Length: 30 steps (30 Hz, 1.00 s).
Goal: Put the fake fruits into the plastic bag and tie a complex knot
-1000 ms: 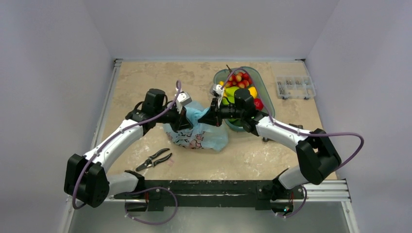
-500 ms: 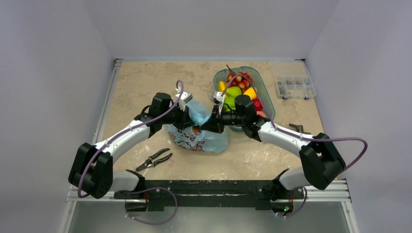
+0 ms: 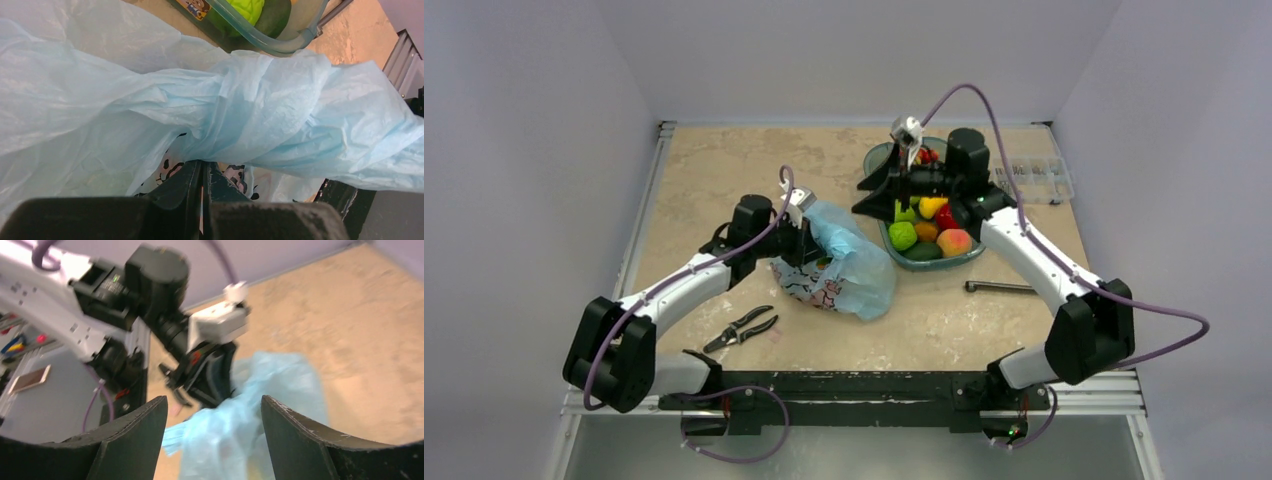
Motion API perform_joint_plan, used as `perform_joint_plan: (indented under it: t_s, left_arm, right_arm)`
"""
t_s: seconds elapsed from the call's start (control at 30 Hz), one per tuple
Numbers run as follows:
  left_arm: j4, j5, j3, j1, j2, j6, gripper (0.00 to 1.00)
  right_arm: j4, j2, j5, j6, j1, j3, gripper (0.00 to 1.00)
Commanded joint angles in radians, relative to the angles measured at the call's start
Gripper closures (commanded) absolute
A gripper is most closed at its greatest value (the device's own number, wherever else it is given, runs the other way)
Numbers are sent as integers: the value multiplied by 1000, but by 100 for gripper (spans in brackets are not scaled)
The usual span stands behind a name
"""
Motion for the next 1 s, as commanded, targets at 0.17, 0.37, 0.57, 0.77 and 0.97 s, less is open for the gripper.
perform_joint_plan:
  t_s: [0.17,0.37,0.57,0.77,0.97]
  left_arm:
    - [33,-14,2,-7,-36,-25,100]
    - [34,-46,14,-26,-5,-50,100]
    - [63,-101,36,-25,39,-104,100]
    - [126,-43,49,-17,54,-132,100]
    - [183,149,42,2,35,-192,100]
  right_arm:
    - [-63,200,67,-3,-49,143,68]
    - [-139,351,70,-120,-8,168,79]
    - [-272,363,-49,-259,0,127,47]
    - [-269,329,-128,-240,47,44,33]
    - [118,356,-78,56,136,-30,27]
